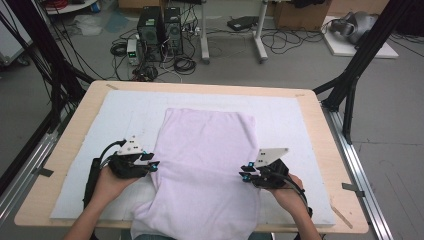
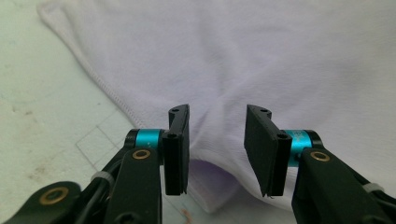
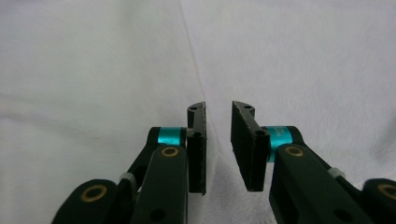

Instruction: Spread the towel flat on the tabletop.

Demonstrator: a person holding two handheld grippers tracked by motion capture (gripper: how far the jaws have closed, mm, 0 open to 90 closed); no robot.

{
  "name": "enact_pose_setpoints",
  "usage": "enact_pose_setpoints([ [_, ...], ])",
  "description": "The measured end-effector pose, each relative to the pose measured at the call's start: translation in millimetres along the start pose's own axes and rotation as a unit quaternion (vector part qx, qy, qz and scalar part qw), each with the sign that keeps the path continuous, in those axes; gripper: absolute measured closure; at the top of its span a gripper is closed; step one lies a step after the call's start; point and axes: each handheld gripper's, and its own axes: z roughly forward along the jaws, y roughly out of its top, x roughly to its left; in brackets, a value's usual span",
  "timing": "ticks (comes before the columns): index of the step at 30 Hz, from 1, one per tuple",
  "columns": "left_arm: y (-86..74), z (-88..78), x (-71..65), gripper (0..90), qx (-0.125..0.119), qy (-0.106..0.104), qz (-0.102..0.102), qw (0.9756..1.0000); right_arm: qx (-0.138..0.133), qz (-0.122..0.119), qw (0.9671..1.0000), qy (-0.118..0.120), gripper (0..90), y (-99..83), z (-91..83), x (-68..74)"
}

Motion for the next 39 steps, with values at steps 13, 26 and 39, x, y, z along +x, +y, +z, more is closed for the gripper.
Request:
enact_pose_setpoints([
  [13,-25.3,18.4,-39.0,61.8,0.039,-0.106,0.055,0.9921,0.009,-0.017,0.9972,0.073,62.0,-25.6,3.3,49.9],
  [26,-48.0,-31.5,-59.4,88.3,0.021,-0.106,0.071,0.9916,-0.001,-0.02,0.9903,0.137,88.0,-35.2,1.6,58.4],
  [39,-46.7,-21.1,-59.0,58.9,0.022,-0.103,0.067,0.9922,0.012,-0.03,0.9945,0.099,64.7,-28.1,-5.3,51.1],
])
